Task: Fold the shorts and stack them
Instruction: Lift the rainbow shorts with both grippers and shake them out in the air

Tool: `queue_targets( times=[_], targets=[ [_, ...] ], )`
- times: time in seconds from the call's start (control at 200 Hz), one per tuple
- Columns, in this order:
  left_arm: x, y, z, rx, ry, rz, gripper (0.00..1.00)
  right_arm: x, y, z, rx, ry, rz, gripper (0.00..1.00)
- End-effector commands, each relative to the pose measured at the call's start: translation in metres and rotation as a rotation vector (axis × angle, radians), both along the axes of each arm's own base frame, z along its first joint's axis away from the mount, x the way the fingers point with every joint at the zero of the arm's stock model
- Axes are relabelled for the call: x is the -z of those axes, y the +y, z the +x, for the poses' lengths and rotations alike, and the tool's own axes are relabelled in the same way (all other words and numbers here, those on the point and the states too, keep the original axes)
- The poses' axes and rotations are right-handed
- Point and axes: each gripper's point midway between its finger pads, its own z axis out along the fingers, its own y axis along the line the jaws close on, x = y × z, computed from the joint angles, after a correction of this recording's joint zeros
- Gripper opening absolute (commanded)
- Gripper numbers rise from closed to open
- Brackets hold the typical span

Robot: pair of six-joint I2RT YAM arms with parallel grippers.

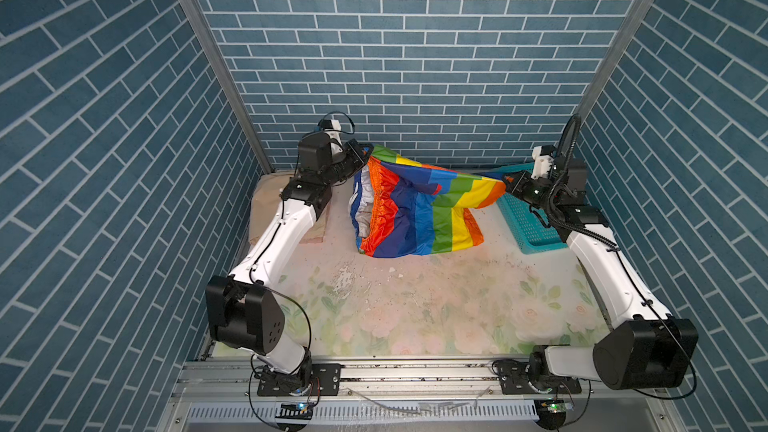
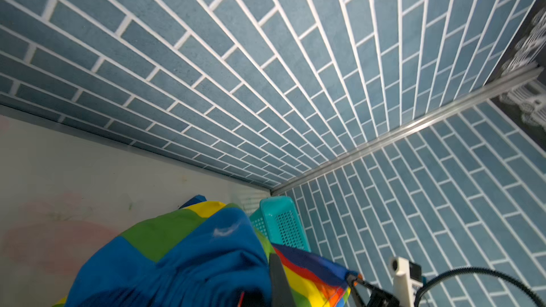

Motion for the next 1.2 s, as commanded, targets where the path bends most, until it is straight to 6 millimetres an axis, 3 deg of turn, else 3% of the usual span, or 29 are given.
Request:
queue_targets(
  times=[0.0,0.1,0.21,0.345,0.49,0.665,0.735,0.81,0.89,1.015,1.095,1.195],
  targets=[
    [0.018,0.019,-0.009,0.008,0.064,0.193,0.0,-0.041,-0.009,-0.01,0.011,-0.131,-0.045,0.0],
    [0.0,0.025,-0.011,0.014,0.052,0.256,0.0,-0.054,-0.014,-0.015,0.03,-0.18,-0.066,0.0],
    [-0.02,0.015,-0.01,0.092,0.028,0.166,0.0,-0.066,-0.016,-0.015,0.028,-0.174,-0.067,0.0],
    [-0.06,0.006,-0.037,0.105,-0.075,0.188,0.0,-0.117,-0.022,-0.041,0.046,-0.293,-0.095,0.0],
    [-0.112,0.004,-0.083,0.109,-0.189,0.184,0.0,-0.184,-0.022,-0.091,0.034,-0.46,-0.103,0.0],
    [-0.189,0.018,-0.163,0.066,-0.367,0.138,0.0,-0.264,-0.022,-0.165,0.017,-0.692,-0.098,0.0],
    [-0.213,0.029,-0.189,0.038,-0.418,0.104,0.0,-0.288,-0.025,-0.185,0.031,-0.752,-0.099,0.0],
    [-0.228,0.041,-0.208,0.003,-0.438,0.098,0.0,-0.307,-0.029,-0.193,0.057,-0.771,-0.103,0.0],
    [-0.23,0.054,-0.21,-0.046,-0.422,0.121,0.0,-0.313,-0.031,-0.174,0.071,-0.728,-0.118,0.0],
    [-0.201,0.08,-0.17,-0.111,-0.305,0.113,0.0,-0.291,-0.033,-0.107,0.093,-0.587,-0.14,0.0],
    [-0.165,0.095,-0.134,-0.113,-0.197,0.051,0.0,-0.256,-0.031,-0.051,0.087,-0.469,-0.156,0.0],
    [-0.099,0.109,-0.088,-0.131,-0.05,0.041,0.0,-0.19,-0.022,0.019,0.044,-0.29,-0.158,0.0]
  ],
)
